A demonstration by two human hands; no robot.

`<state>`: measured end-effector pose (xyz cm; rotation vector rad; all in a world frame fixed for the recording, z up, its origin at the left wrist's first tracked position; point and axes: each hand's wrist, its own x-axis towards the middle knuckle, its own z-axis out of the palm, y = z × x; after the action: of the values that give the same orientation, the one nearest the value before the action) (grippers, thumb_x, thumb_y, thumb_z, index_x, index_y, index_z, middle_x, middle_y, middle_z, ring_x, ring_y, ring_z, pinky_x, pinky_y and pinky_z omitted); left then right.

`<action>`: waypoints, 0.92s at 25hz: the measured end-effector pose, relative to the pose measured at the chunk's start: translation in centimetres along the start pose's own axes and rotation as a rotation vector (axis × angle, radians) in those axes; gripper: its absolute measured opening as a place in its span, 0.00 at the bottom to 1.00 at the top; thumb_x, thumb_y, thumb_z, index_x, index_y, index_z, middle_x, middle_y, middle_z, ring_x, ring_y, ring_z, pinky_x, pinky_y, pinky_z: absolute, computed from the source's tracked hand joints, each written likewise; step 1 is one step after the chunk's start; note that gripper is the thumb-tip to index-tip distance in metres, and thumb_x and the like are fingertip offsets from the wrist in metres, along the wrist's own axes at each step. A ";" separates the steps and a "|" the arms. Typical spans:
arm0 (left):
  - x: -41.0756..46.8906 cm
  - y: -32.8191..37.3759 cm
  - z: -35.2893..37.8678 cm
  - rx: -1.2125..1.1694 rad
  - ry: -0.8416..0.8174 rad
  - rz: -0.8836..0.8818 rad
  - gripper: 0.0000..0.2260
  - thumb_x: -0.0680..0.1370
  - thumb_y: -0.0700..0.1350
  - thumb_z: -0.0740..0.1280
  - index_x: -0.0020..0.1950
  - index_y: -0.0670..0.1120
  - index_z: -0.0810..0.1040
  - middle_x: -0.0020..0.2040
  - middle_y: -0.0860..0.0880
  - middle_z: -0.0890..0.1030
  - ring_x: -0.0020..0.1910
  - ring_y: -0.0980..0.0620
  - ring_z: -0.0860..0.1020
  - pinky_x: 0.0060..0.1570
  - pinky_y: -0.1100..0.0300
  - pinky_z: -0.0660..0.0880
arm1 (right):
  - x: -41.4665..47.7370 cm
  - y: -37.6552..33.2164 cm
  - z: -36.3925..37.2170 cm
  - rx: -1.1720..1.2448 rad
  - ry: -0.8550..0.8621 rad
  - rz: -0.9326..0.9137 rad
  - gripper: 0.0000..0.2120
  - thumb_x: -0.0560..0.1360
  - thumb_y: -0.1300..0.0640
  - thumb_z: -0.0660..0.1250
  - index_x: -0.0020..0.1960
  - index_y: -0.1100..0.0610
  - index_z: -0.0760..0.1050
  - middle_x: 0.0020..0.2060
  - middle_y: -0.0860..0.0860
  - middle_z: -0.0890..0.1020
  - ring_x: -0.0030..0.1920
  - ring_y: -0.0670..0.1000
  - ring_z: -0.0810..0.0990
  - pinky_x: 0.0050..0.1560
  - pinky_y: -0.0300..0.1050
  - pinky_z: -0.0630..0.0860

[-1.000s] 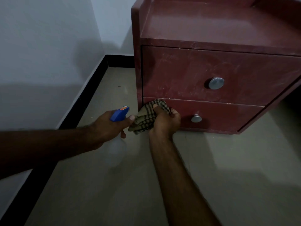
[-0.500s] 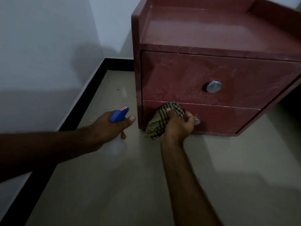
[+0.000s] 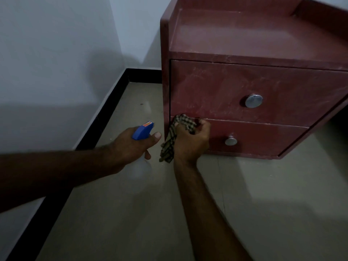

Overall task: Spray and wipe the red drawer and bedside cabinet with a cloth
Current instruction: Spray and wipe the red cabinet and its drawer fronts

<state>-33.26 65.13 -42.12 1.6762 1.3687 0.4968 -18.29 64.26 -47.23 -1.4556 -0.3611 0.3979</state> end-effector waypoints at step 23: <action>0.2 0.6 -0.9 -0.084 0.041 0.002 0.17 0.78 0.61 0.68 0.55 0.48 0.75 0.45 0.47 0.83 0.32 0.57 0.83 0.38 0.56 0.75 | -1.5 -1.6 0.7 -0.108 -0.187 -0.432 0.19 0.72 0.62 0.77 0.62 0.59 0.78 0.47 0.49 0.85 0.45 0.48 0.85 0.48 0.47 0.83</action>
<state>-33.55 65.69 -41.23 1.6078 1.3575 0.5849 -19.89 64.02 -45.58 -1.4014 -0.8401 0.1654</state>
